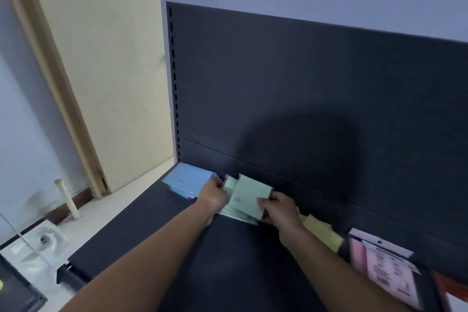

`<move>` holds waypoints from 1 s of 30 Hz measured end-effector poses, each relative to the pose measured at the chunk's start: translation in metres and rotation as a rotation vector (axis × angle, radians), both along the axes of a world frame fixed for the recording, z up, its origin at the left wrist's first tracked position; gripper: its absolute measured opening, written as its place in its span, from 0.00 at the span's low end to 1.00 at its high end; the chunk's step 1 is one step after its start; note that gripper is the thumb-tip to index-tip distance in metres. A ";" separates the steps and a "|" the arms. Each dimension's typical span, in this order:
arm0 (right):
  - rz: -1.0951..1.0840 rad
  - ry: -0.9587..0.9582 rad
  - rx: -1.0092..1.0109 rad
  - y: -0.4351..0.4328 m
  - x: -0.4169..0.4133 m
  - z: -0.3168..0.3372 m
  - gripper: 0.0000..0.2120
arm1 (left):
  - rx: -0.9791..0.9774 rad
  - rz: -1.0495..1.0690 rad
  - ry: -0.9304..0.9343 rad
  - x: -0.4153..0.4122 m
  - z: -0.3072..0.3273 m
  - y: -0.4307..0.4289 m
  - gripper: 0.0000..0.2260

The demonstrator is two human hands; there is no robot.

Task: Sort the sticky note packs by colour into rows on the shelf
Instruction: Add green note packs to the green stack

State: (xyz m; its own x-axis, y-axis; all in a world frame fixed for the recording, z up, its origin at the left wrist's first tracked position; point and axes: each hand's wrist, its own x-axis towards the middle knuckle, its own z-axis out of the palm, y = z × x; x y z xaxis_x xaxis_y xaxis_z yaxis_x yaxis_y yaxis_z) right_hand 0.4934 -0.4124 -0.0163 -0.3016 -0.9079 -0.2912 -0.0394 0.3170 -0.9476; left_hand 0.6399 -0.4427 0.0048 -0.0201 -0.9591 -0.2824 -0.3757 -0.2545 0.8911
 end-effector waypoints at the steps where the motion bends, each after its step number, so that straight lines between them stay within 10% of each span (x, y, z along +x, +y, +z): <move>1: 0.001 0.074 0.021 -0.002 0.002 -0.004 0.01 | -0.054 -0.050 -0.141 0.000 -0.003 -0.001 0.13; 6: -0.039 0.429 0.033 -0.010 0.009 -0.016 0.11 | -0.123 -0.196 -0.531 -0.004 -0.013 0.000 0.17; 17: -0.027 0.434 -0.041 0.022 -0.010 -0.002 0.09 | -0.251 -0.182 -0.664 -0.040 -0.005 0.028 0.34; 30: -0.326 0.863 0.279 0.332 -0.272 0.053 0.14 | -0.565 -0.911 -0.610 -0.305 0.022 0.250 0.30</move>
State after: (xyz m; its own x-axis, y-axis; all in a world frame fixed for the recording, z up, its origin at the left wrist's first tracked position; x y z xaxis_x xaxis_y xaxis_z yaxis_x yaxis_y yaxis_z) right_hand 0.2209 -0.0801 0.0371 -0.7383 -0.6730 -0.0438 -0.5575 0.6455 -0.5221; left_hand 0.3348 -0.1926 0.0270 -0.7556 -0.6543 -0.0306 -0.6070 0.6819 0.4082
